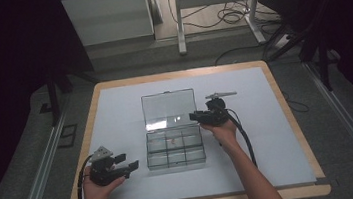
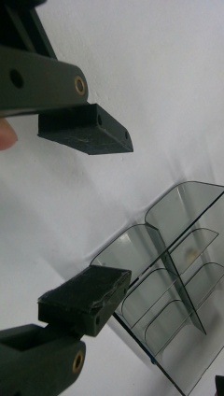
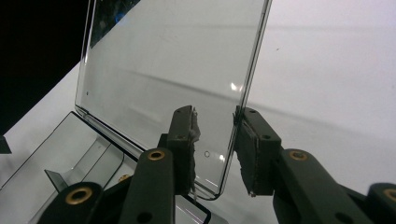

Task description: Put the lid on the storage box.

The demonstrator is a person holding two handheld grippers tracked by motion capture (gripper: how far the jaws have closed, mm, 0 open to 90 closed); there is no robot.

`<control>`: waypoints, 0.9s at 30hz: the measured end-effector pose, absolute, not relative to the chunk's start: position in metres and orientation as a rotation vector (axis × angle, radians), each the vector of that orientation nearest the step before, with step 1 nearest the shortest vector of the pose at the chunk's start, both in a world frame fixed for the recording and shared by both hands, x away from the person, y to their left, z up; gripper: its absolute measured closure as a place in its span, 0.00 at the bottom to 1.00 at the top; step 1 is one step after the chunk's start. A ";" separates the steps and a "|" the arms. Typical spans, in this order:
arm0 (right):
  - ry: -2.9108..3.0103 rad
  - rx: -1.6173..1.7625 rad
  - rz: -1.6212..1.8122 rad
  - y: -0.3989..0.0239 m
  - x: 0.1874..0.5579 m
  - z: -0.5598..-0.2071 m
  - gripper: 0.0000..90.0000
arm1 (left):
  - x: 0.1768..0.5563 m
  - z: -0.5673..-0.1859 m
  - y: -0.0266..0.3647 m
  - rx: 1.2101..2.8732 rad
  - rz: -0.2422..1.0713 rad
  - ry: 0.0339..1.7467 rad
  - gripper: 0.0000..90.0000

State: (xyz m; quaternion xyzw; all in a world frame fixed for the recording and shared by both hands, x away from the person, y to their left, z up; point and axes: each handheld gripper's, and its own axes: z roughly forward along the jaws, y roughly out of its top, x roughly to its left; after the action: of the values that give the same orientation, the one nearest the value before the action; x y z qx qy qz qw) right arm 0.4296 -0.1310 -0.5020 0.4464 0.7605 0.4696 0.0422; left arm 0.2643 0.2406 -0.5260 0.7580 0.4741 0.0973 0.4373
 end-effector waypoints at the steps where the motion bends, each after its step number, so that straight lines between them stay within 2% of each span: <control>1: 2.329 1.360 1.435 -0.131 0.429 -0.502 0.75 | 0.264 -0.526 0.241 1.885 0.242 1.179 0.38; 27: 2.312 1.316 1.476 -0.135 0.425 -0.499 0.81 | 0.264 -0.526 0.240 1.890 0.244 1.178 0.37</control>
State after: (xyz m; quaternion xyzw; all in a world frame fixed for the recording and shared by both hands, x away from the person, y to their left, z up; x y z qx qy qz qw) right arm 0.4246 -0.1355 -0.4991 0.4320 0.7589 0.4847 0.0496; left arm 0.2644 0.2400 -0.5262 0.7595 0.4731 0.0979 0.4356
